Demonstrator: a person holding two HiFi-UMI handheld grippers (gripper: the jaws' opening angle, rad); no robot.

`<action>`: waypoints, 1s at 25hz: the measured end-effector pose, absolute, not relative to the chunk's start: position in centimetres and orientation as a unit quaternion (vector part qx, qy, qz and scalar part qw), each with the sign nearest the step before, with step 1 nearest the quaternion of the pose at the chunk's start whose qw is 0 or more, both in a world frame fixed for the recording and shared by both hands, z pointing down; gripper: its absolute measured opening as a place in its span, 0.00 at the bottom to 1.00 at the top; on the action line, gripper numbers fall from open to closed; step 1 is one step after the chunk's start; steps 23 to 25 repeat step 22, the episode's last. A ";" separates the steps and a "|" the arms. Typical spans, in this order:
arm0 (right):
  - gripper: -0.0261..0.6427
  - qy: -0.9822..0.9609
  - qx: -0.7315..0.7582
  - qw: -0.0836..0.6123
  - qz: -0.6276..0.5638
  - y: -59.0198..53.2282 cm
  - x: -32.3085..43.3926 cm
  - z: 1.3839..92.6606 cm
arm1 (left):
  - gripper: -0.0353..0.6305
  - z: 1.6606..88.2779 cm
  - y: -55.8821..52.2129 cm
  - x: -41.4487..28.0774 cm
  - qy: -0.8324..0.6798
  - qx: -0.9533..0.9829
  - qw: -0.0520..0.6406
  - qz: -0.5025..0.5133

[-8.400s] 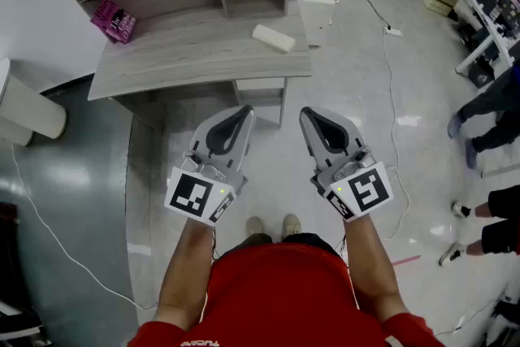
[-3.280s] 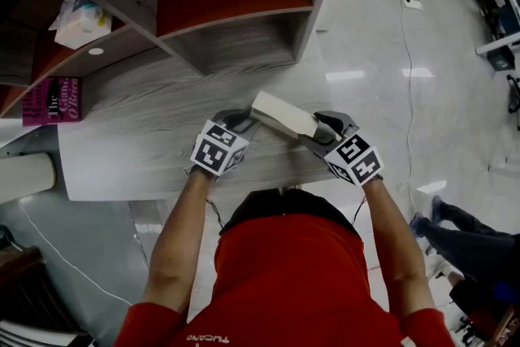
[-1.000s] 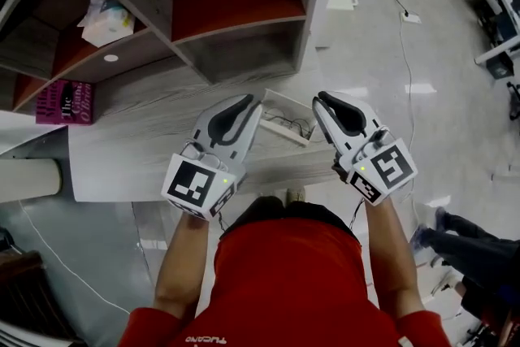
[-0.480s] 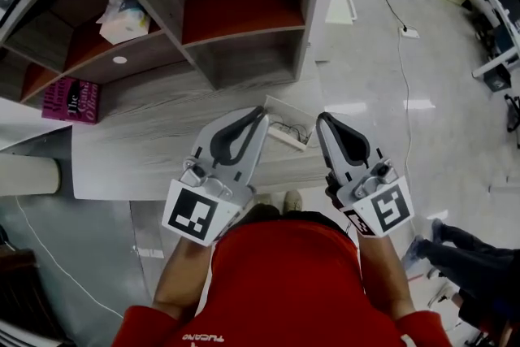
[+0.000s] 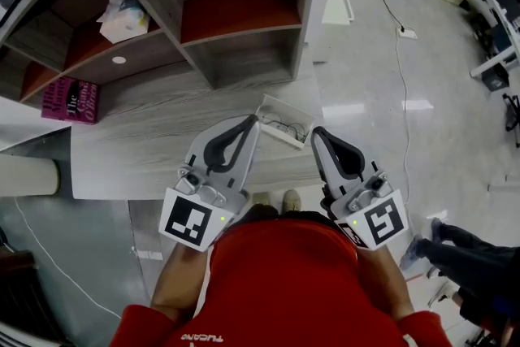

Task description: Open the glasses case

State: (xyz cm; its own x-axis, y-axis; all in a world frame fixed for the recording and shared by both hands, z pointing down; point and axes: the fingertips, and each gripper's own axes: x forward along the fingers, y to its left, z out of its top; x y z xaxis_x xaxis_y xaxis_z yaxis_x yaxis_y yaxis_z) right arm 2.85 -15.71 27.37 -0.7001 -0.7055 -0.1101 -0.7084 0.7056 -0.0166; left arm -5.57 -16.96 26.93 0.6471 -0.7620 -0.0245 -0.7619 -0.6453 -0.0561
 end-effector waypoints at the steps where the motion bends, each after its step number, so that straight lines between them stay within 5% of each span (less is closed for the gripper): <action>1: 0.04 0.922 -0.382 0.053 0.014 -15.6 2.8 27.4 | 0.06 27.0 -16.9 -5.5 0.419 -0.907 0.030 0.000; 25: 0.04 0.923 -0.382 0.047 0.020 -15.2 2.8 27.3 | 0.06 27.8 -16.4 -5.6 0.415 -0.910 0.017 -0.003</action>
